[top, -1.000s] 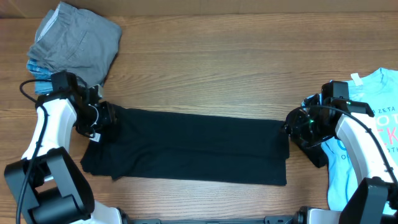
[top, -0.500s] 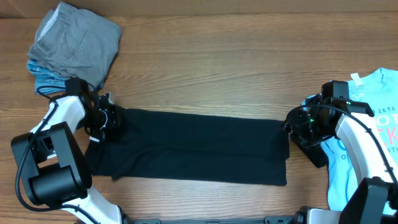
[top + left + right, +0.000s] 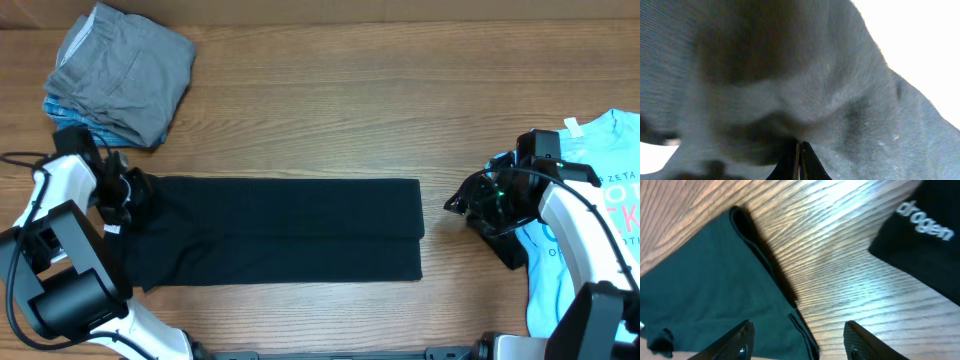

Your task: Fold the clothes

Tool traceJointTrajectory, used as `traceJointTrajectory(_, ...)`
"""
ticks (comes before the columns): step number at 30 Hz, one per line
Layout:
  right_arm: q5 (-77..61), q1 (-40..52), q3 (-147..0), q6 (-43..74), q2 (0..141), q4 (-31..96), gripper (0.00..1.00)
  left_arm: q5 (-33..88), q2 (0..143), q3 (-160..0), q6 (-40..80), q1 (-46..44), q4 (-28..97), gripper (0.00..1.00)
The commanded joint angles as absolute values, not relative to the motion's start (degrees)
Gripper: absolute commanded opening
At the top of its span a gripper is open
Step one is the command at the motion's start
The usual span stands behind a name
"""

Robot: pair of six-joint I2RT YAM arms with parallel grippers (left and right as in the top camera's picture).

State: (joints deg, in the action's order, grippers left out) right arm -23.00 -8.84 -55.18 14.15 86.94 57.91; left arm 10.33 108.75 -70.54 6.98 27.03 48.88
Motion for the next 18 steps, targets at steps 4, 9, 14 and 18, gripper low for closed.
traceJointTrajectory(4,-31.9,-8.0,-55.4,5.7,91.5,56.3,0.61,9.8,100.9,-79.7,5.5,25.3,55.2,0.17)
traceJointTrajectory(9,-30.2,-6.0,-55.3,5.7,96.5,55.0,0.66,10.6,95.7,-86.8,4.0,24.1,62.6,0.36)
traceJointTrajectory(14,-30.9,-5.7,-55.1,4.2,102.6,55.3,0.71,10.5,90.7,-92.3,3.7,23.2,69.1,0.45)
traceJointTrajectory(18,-37.1,-5.5,-53.0,-1.2,104.9,54.0,0.75,10.5,87.2,-92.9,2.5,22.8,70.6,0.48)
